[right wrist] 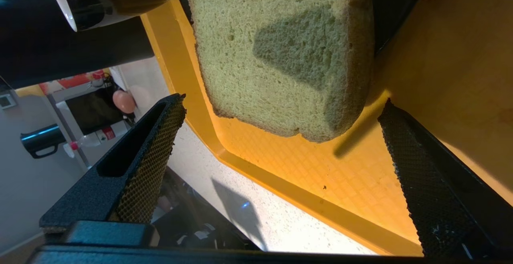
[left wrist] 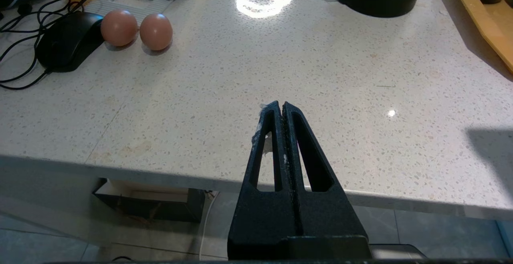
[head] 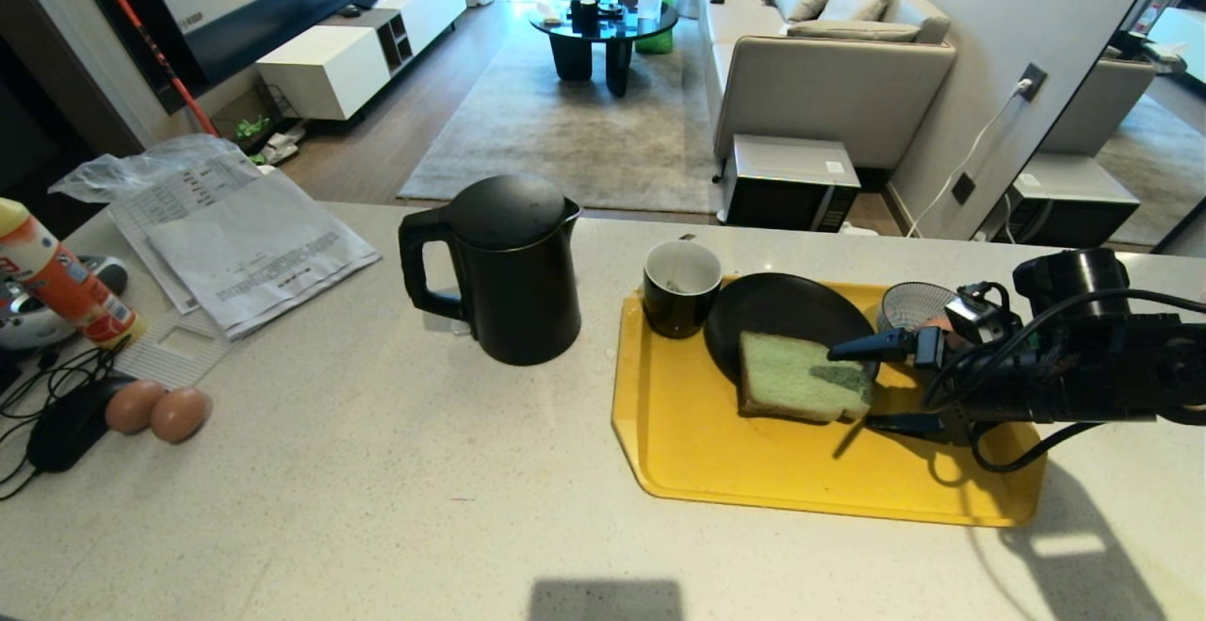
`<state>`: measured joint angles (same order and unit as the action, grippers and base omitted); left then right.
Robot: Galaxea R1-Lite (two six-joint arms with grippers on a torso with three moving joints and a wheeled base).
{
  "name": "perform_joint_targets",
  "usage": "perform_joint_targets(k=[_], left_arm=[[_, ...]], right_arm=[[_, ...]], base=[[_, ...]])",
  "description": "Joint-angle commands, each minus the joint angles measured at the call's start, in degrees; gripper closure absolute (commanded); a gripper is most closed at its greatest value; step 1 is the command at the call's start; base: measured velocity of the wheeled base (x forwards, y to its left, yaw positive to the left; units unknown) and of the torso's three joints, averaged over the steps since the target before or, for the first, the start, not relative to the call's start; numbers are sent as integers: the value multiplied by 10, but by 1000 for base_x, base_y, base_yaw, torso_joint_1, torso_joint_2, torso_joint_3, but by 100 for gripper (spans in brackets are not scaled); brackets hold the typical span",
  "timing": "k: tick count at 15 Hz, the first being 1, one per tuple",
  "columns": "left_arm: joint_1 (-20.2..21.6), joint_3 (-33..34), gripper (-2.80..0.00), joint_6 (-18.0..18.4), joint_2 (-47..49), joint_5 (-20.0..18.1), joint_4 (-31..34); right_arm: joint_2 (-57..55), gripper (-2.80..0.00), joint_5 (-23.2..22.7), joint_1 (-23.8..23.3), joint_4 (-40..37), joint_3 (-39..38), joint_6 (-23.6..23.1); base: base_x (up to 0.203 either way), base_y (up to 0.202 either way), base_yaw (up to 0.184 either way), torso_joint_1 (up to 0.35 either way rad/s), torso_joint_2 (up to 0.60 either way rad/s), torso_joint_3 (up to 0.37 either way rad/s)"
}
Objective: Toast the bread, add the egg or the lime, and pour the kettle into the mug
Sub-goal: Pick up the bread slice
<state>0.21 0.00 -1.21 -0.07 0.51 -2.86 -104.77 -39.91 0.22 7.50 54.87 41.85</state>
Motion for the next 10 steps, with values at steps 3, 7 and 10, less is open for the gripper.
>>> perform_joint_targets(k=[3, 7, 10], left_arm=[[0, 9, 0, 0, -1, 0, 0], [1, 9, 0, 0, -1, 0, 0], [0, 9, 0, 0, -1, 0, 0]], right_arm=[[-5, -280, -2, 0, 1, 5, 3], [-5, -280, -2, 0, 0, 9, 3], [-5, -280, -1, 0, 0, 9, 2]], base=[[0, 0, 0, 0, 0, 0], [0, 0, 0, 0, 0, 0], [0, 0, 0, 0, 0, 0]])
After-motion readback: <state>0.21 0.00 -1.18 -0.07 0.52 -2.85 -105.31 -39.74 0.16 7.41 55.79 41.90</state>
